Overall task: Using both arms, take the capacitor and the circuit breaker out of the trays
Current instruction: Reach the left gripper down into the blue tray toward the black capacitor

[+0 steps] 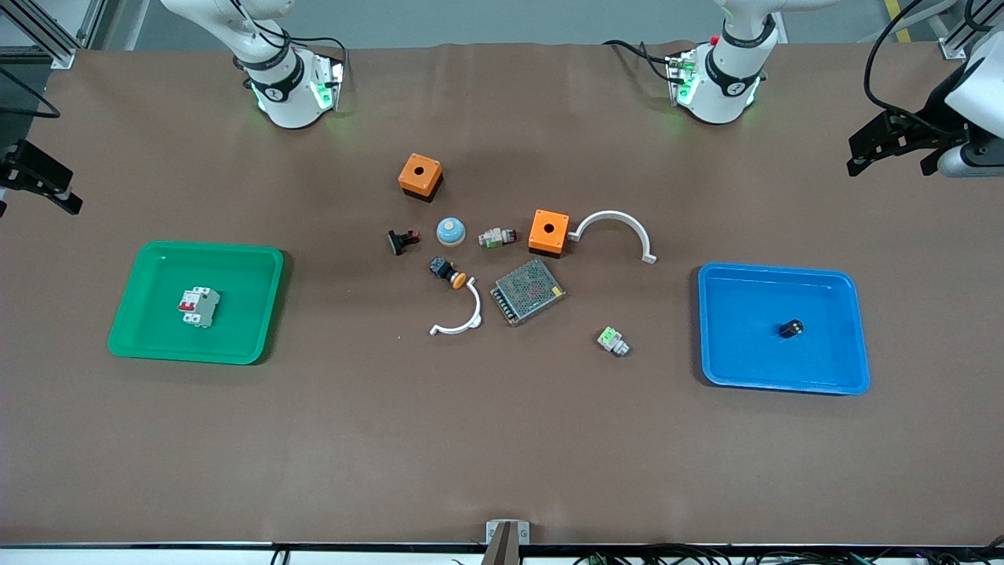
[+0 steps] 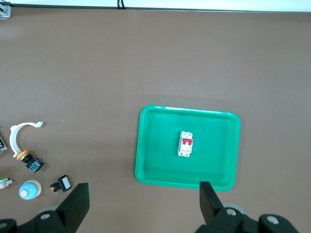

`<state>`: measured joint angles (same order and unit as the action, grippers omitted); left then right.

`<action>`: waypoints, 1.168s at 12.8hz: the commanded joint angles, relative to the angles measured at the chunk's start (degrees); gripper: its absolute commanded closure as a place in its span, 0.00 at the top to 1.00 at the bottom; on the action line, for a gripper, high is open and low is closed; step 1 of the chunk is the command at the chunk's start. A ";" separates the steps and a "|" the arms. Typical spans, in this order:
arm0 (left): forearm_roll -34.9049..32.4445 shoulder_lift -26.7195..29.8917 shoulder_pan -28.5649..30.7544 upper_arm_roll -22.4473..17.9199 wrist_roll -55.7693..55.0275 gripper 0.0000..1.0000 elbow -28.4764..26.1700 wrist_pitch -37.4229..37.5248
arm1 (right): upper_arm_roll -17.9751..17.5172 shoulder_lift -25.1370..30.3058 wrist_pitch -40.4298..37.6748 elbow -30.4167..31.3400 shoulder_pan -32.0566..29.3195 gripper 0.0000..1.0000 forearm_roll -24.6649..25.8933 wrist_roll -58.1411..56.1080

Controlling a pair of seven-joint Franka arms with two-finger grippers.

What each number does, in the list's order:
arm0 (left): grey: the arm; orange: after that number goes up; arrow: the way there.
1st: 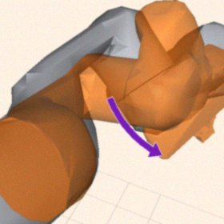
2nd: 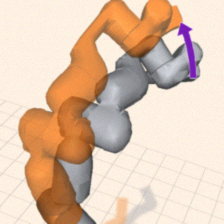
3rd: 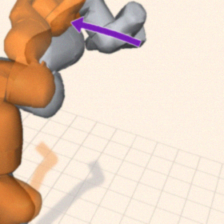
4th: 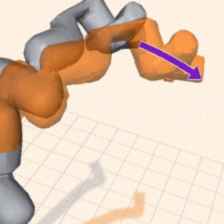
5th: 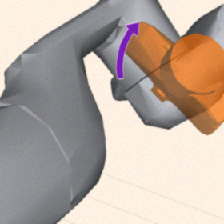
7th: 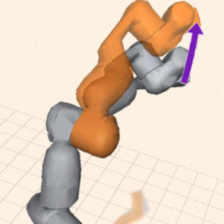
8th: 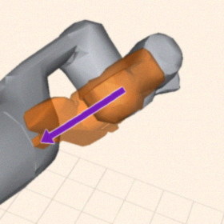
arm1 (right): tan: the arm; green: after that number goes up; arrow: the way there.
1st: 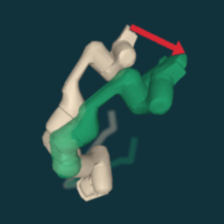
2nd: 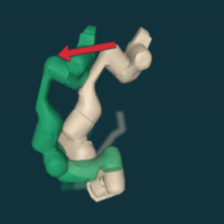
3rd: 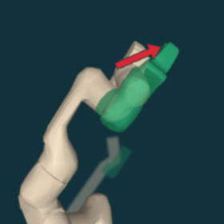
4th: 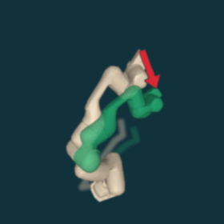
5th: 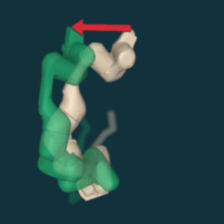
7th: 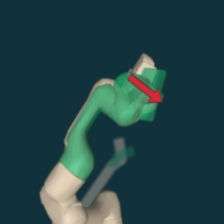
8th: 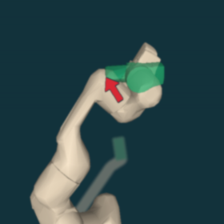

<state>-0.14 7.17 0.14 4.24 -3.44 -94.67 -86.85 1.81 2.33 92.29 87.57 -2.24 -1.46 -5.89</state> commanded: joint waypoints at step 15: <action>-4.33 -15.95 2.85 -0.90 -6.66 1.00 -12.09 -24.39 | 0.21 -0.22 -0.10 -0.56 1.27 1.00 -0.30 0.44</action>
<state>-1.94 -9.35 2.98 3.25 -8.74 -101.69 -105.79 1.82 2.32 92.31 87.57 -1.73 -1.46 -5.90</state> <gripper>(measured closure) 0.000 0.000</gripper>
